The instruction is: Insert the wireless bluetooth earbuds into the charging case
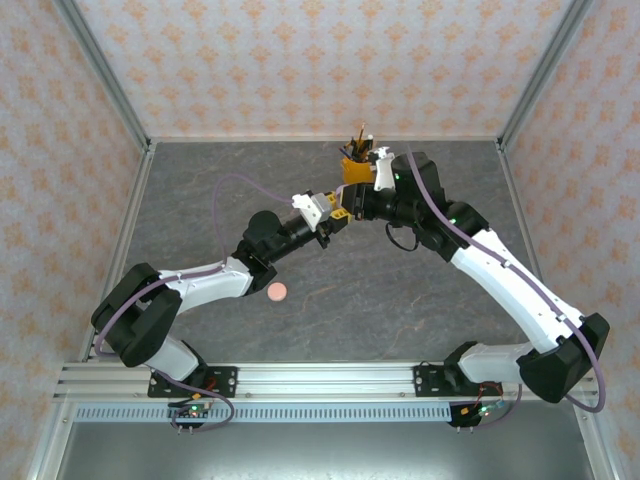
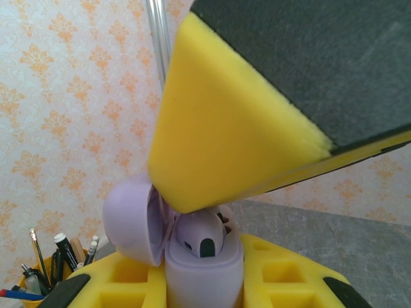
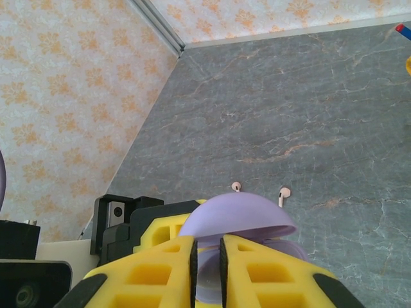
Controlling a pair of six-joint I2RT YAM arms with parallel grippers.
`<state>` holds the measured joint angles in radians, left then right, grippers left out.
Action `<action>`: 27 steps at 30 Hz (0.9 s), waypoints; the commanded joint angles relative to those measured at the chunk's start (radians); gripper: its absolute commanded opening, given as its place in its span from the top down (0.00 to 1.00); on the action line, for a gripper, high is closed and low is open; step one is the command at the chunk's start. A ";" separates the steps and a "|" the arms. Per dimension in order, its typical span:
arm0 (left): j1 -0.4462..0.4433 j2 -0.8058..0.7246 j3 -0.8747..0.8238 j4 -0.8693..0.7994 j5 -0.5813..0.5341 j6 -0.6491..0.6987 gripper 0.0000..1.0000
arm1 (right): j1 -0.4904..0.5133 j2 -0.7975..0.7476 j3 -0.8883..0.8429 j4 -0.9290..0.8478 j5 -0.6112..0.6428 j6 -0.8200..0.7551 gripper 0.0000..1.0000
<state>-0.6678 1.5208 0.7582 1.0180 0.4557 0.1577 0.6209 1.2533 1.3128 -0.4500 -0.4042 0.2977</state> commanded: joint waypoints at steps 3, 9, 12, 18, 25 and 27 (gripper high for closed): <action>-0.007 -0.007 0.006 0.058 -0.003 0.005 1.00 | 0.000 -0.065 0.024 -0.017 0.078 -0.028 0.80; -0.007 0.002 -0.002 0.054 0.012 0.003 1.00 | -0.001 -0.045 0.116 -0.082 0.115 -0.052 0.80; -0.007 0.004 -0.003 0.048 0.021 0.002 1.00 | -0.005 0.018 0.168 -0.119 0.128 -0.065 0.80; -0.009 0.004 -0.007 0.042 0.034 -0.003 1.00 | -0.022 0.174 0.310 -0.218 0.155 -0.099 0.80; -0.010 0.009 -0.001 0.039 0.034 -0.009 1.00 | -0.023 0.299 0.425 -0.349 0.130 -0.125 0.82; -0.010 0.008 0.002 0.036 0.029 -0.011 1.00 | -0.022 0.285 0.408 -0.365 0.106 -0.127 0.83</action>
<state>-0.6701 1.5234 0.7574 1.0119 0.4763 0.1562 0.6010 1.5627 1.6894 -0.7204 -0.2771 0.1974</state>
